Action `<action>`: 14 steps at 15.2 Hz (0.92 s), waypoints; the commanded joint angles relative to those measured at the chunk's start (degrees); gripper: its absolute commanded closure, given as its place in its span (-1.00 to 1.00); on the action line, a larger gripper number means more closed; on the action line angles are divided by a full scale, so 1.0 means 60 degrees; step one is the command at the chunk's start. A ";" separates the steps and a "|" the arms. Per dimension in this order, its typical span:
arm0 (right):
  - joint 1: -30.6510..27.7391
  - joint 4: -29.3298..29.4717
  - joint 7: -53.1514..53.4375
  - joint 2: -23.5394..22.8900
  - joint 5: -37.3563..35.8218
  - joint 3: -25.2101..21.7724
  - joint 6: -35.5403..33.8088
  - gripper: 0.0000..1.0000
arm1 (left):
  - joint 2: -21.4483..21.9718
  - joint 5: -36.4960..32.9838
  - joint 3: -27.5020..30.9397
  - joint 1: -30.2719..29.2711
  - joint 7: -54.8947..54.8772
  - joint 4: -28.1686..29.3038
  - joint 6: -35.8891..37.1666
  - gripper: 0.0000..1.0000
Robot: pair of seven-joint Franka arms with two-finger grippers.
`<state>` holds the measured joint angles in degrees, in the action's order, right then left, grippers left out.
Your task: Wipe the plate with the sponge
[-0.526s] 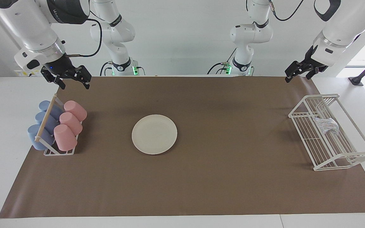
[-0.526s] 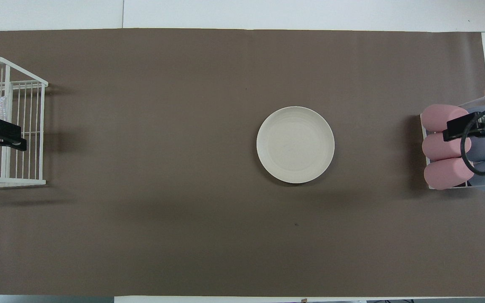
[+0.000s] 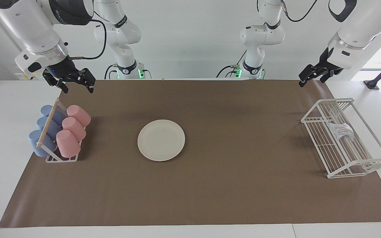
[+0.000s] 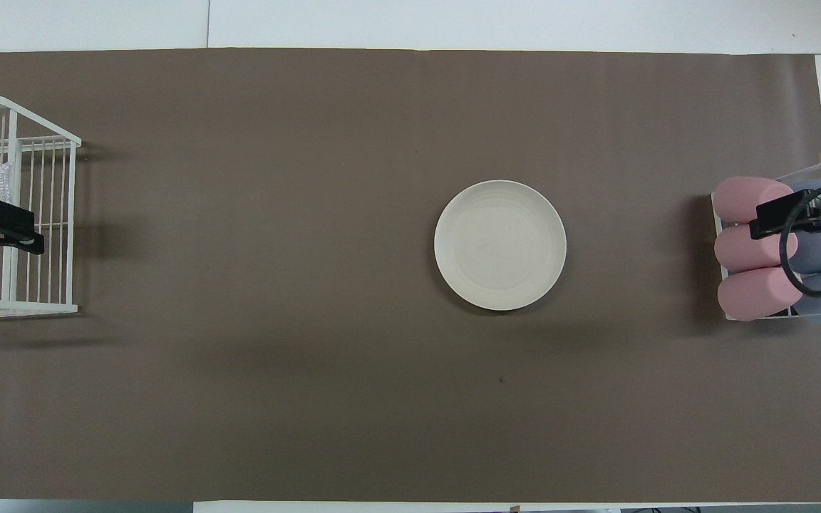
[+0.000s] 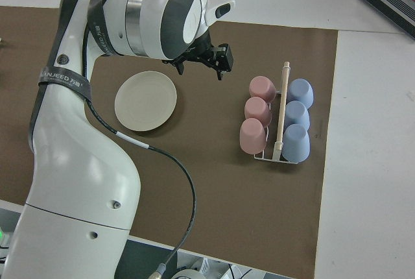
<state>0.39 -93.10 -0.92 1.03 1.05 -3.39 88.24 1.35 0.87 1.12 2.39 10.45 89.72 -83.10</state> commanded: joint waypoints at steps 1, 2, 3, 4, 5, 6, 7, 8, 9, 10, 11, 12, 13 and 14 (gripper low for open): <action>-0.0021 -0.0025 0.0138 0.0106 -0.0102 0.0038 -0.0116 -1.00 | 0.0068 0.0120 -0.0069 -0.0179 0.0148 0.0222 -0.0373 -1.00; -0.0021 -0.0025 0.0167 0.0106 -0.0102 0.0038 -0.0116 -1.00 | 0.0083 0.0061 -0.0069 -0.0179 0.0148 0.0324 -0.0519 -1.00; -0.0021 -0.0025 0.0138 0.0106 -0.0102 0.0038 -0.0116 -1.00 | 0.0112 -0.0142 -0.0069 -0.0165 0.0148 0.0470 -0.0622 -1.00; -0.0021 -0.0025 0.0138 0.0106 -0.0102 0.0038 -0.0116 -1.00 | -0.0032 -0.0811 -0.0112 -0.0063 0.0322 0.0457 -0.0666 -1.00; -0.0021 -0.0025 0.0167 0.0106 -0.0102 0.0038 -0.0116 -1.00 | -0.0280 -0.1500 -0.0171 0.0069 0.0541 0.0442 -0.0768 -1.00; -0.0021 -0.0025 0.0138 0.0106 -0.0102 0.0038 -0.0116 -1.00 | -0.0544 -0.2000 -0.0157 0.0346 0.0573 0.0427 -0.0914 -1.00; -0.0021 -0.0025 0.0167 0.0106 -0.0102 0.0038 -0.0116 -1.00 | -0.0793 -0.2556 -0.0157 0.0406 0.0587 0.0413 -0.1017 -1.00; -0.0021 -0.0025 0.0138 0.0106 -0.0102 0.0038 -0.0116 -1.00 | -0.1216 -0.3141 -0.0157 0.0436 0.0631 0.0354 -0.1105 -1.00; -0.0021 -0.0025 0.0138 0.0106 -0.0102 0.0038 -0.0116 -1.00 | -0.1699 -0.3698 -0.0171 0.0523 0.0820 0.0223 -0.1121 -1.00; -0.0021 -0.0025 0.0138 0.0106 -0.0102 0.0038 -0.0116 -1.00 | -0.2255 -0.4269 -0.0172 0.0640 0.1155 0.0004 -0.1121 -1.00; -0.0021 -0.0025 0.0167 0.0106 -0.0102 0.0038 -0.0116 -1.00 | -0.2565 -0.4783 -0.0201 0.0656 0.1260 -0.0041 -0.1237 -1.00; -0.0021 -0.0025 0.0167 0.0106 -0.0102 0.0038 -0.0116 -1.00 | -0.2699 -0.5252 -0.0201 0.0641 0.1276 0.0016 -0.1470 -1.00; -0.0021 -0.0025 0.0167 0.0106 -0.0102 0.0038 -0.0116 -1.00 | -0.3004 -0.5721 -0.0201 0.0612 0.1276 -0.0027 -0.1559 -1.00; -0.0021 -0.0025 0.0138 0.0106 -0.0102 0.0038 -0.0116 -1.00 | -0.3428 -0.6233 -0.0172 0.0670 0.1276 -0.0085 -0.1546 -1.00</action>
<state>0.39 -93.10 -0.92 1.03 1.05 -3.39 88.24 -15.22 -31.59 -0.45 5.77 17.62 91.62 -92.44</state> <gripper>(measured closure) 0.000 0.000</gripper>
